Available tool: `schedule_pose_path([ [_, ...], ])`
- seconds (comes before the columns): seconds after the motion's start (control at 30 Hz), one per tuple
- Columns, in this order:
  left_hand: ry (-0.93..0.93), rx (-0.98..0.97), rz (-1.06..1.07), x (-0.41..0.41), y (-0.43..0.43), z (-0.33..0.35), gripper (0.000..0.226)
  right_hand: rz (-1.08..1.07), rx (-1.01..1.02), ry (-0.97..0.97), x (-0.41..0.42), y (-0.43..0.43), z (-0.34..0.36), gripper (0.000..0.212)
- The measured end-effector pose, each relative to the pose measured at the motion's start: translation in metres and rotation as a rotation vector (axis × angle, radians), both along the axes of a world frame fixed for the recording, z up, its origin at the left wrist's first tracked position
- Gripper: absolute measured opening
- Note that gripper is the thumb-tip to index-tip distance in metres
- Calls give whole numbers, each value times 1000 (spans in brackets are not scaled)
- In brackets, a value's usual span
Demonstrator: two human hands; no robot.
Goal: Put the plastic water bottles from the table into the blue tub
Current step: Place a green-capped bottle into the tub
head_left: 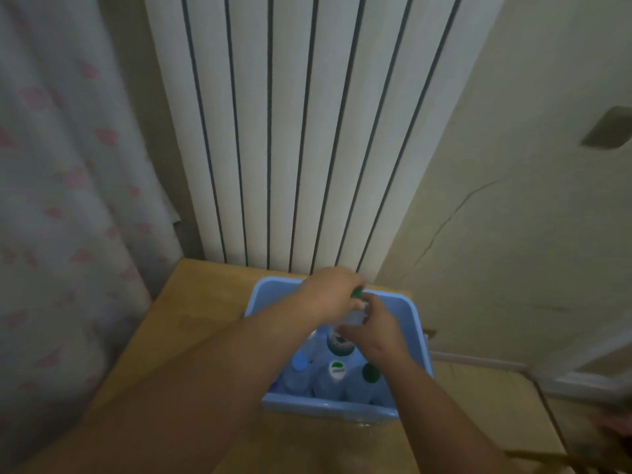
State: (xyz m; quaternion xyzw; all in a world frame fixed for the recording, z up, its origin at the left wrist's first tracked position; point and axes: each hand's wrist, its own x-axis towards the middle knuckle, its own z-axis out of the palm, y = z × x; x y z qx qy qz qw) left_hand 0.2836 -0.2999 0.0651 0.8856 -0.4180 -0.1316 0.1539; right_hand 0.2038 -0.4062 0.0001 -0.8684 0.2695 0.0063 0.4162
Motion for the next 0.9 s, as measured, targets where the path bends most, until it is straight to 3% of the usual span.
schedule_pose_path([
  [0.13,-98,58,-4,10,-5,-31,30,73,-27,97,13,-8,-23,51],
  [0.5,-57,147,-30,18,-16,-83,28,237,-92,300,30,-22,-58,71],
  [0.67,-5,201,-34,13,-8,-105,29,332,-110,411,30,-27,-67,57],
  [0.9,87,173,9,11,-3,-104,27,353,-131,422,28,-31,-62,46],
])
